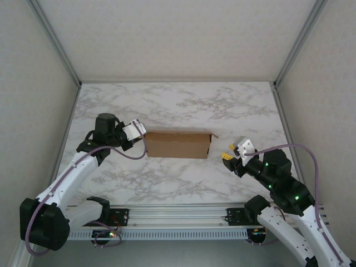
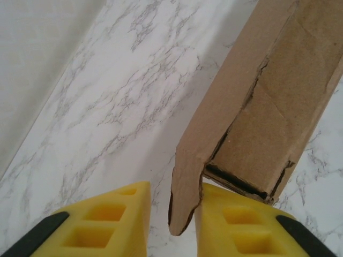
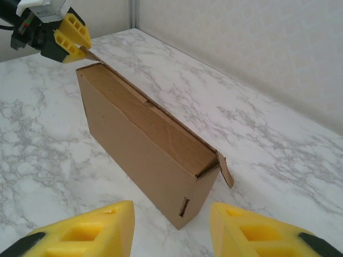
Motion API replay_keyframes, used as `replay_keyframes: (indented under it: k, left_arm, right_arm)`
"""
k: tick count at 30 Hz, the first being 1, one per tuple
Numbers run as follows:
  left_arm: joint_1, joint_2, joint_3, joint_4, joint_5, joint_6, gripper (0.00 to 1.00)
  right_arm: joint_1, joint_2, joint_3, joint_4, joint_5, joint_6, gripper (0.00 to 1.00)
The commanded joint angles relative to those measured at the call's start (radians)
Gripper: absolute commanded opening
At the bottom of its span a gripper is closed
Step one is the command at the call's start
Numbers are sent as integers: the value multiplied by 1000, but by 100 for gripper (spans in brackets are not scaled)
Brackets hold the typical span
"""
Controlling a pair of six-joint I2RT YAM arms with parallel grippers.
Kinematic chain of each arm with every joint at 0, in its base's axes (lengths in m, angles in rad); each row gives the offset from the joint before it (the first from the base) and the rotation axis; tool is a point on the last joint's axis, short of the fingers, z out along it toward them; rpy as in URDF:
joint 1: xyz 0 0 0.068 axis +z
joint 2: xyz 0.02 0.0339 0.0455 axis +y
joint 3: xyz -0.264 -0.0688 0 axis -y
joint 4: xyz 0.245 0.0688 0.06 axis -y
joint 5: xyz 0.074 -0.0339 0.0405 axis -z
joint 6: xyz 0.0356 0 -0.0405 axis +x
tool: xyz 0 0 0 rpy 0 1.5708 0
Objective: Fold the paper box
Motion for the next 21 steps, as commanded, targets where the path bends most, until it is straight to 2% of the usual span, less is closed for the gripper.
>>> replay_keyframes:
  k: [1,10,14,21]
  left_arm:
    - [-7,9,12,22,19,-13,24]
    - [-49,19,13,11,-3,-26,4]
    - [-59,14,12,3,-20,-28,2]
    - [-112,13,27,0,-139,-56,0]
  right_arm:
    - [12,-9,-15,25,25,-20,41]
    - [25,1,-33,52,59,-42,41]
    - [41,7,-72,75,121,-86,47]
    - [42,132,-24,64,177,-165,46]
